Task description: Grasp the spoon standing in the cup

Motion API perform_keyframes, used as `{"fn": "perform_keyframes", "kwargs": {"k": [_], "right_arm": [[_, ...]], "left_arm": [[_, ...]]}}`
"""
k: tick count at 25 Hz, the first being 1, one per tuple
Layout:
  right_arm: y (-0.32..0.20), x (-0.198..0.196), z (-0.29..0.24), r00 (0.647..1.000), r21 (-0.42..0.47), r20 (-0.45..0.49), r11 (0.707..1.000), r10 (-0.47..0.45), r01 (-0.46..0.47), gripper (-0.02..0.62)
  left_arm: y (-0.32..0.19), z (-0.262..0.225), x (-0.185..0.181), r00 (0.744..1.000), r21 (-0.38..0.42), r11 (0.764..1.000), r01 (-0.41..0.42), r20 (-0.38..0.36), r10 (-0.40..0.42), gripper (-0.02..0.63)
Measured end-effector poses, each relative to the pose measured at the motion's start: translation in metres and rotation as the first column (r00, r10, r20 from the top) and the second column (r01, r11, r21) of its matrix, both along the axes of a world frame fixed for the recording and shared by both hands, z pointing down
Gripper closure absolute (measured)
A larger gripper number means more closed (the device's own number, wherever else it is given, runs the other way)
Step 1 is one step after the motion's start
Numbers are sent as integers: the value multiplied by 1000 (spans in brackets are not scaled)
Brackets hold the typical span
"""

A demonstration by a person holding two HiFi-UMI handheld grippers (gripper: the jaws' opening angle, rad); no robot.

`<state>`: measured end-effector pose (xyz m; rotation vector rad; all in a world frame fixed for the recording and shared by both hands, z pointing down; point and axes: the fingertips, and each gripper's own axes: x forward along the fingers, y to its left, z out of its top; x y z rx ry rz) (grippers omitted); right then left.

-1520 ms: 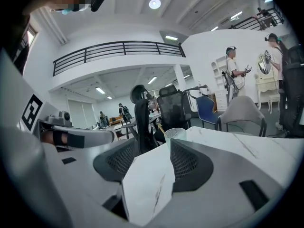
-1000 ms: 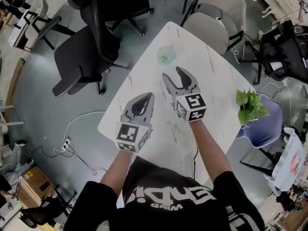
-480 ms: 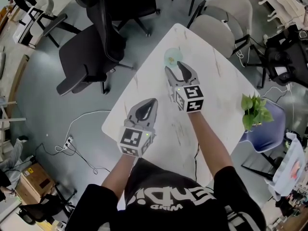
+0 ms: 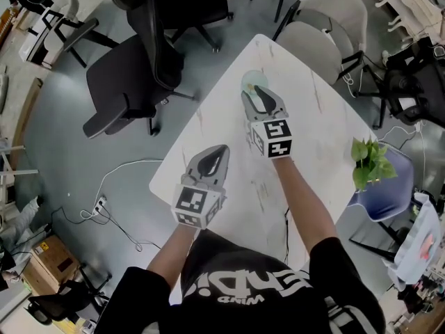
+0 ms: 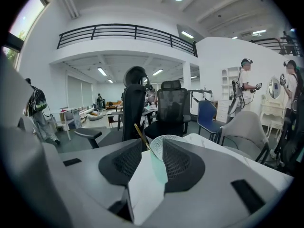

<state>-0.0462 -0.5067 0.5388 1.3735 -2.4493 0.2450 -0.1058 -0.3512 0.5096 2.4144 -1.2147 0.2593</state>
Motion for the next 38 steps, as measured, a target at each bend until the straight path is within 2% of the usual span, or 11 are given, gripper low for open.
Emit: {"fn": "perform_keyframes", "kwargs": {"k": [7,15,28,38], "right_arm": [[-1,4,3,999,-12,-21,1000,25,-25,546],[-2,16,-3,997,10,-36,998,66,-66,565],[-4,18,-21,995,66,-51,995,85,-81,580],[10,26,-62,997,140,-26,987,79,-75,580]], "left_arm": [[-3,1,-4,1000,-2,1000,-2,-4,2,592],[-7,2,-4,999,-14,1000,-4,-32,4,592],[-3,-1,-5,999,-19,1000,-20,-45,19,592],[10,-11,3,998,-11,999,-33,-48,32,592]]}}
